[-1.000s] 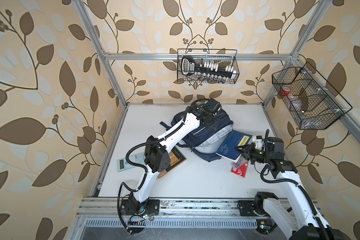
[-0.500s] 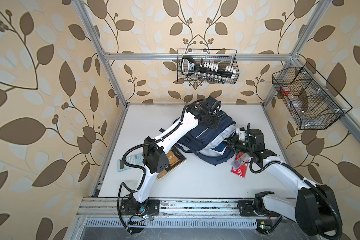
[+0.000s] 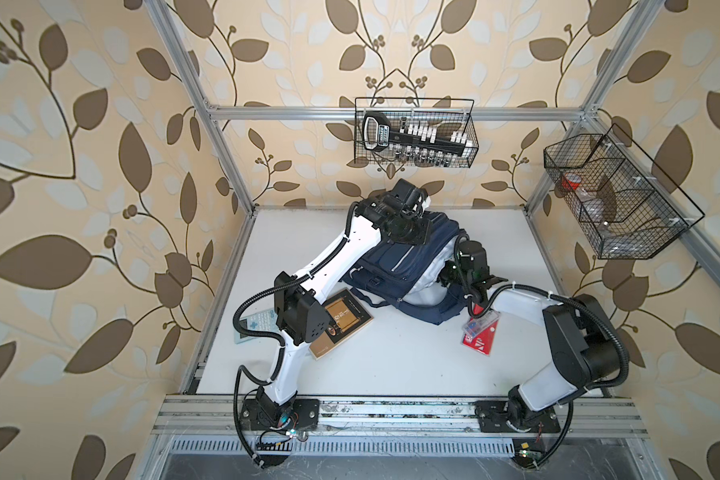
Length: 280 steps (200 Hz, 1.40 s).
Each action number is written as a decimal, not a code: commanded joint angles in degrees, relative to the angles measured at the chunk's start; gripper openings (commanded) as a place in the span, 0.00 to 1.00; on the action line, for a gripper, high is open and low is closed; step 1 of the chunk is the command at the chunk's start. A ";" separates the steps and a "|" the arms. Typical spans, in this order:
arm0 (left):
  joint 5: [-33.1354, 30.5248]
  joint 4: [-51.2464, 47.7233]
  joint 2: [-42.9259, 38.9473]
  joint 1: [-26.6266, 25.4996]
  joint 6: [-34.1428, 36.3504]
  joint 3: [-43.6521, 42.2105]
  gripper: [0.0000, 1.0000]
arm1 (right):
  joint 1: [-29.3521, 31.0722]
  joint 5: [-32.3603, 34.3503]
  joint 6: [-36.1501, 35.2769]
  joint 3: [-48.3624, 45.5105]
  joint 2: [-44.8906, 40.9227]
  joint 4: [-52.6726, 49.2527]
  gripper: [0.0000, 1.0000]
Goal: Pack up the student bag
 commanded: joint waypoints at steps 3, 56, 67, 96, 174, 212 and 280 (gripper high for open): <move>3.38 8.57 -7.94 2.39 -2.00 -2.65 0.00 | 0.62 2.88 -0.21 0.66 -2.17 -0.54 0.52; 1.77 11.39 -7.11 4.03 -1.08 -9.56 0.00 | -0.02 12.67 -9.41 0.15 -13.61 -24.45 0.66; 1.66 11.51 -6.52 4.08 -1.07 -10.17 0.00 | -0.35 13.80 -11.15 -0.06 -16.79 -29.08 0.65; 3.03 15.49 -6.02 4.29 -2.76 -15.03 0.00 | -0.26 16.74 -17.07 -2.64 -27.46 -38.63 0.62; 6.08 14.40 -4.39 7.57 -9.34 -19.43 0.41 | 12.55 10.04 -15.91 -11.65 -43.01 -43.19 0.67; 1.93 12.58 -14.10 13.09 -11.06 -30.31 0.61 | 26.82 14.81 -12.57 -9.17 -33.15 -35.40 0.71; -7.61 8.29 -29.71 25.76 -10.84 -56.15 0.60 | 38.69 9.26 -14.52 4.23 -5.93 -29.51 0.75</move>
